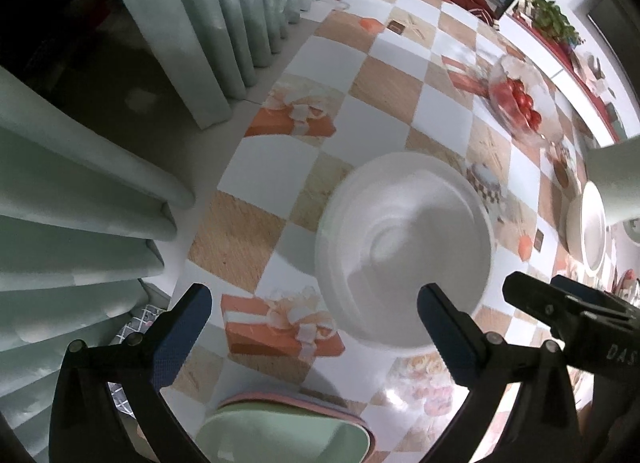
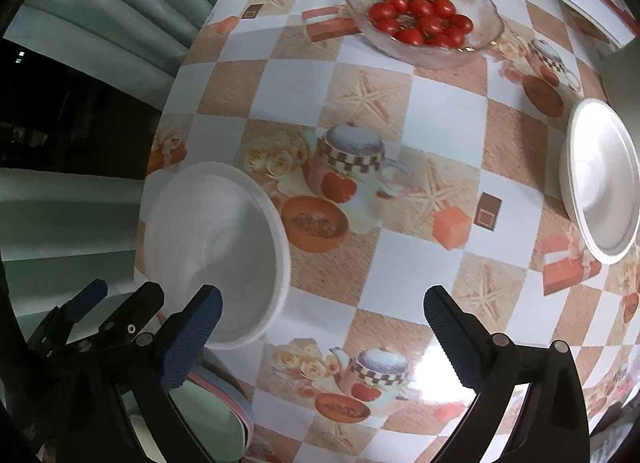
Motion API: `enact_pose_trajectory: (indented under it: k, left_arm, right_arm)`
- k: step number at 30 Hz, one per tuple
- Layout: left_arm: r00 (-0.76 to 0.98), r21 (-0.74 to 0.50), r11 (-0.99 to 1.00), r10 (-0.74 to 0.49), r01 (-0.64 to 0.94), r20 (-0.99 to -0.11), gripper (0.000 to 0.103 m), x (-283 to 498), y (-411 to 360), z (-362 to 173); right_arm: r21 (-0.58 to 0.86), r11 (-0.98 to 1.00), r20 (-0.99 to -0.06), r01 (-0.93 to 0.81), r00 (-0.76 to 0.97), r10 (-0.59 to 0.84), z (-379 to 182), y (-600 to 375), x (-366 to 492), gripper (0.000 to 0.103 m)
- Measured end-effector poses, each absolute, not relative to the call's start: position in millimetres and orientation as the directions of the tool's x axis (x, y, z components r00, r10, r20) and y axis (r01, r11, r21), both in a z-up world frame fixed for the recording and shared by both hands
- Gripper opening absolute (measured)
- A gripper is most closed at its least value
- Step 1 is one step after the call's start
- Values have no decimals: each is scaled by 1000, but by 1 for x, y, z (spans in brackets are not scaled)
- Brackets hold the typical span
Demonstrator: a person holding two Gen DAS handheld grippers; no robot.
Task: Organize plates and bowls
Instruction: 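Move the right tool to a second white foam plate near the kettle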
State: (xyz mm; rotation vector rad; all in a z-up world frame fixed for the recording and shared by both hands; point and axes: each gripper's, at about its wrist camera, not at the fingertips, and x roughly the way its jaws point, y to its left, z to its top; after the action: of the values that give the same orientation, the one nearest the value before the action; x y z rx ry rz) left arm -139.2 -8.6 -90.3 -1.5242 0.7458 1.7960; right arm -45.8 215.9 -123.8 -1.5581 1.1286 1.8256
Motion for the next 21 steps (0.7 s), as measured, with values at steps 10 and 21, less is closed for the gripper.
enact_pose_trajectory:
  k: [10, 21]
  left_arm:
    - [-58, 3, -548, 82, -836, -995, 103, -91, -21, -93]
    - [16, -37, -422, 54, -906, -998, 103, -13, -35, -90]
  right_arm:
    - [255, -509, -966, -822, -190, -177, -133, 201, 7, 102]
    - [263, -415, -956, -871, -179, -231, -144, 177, 86, 102]
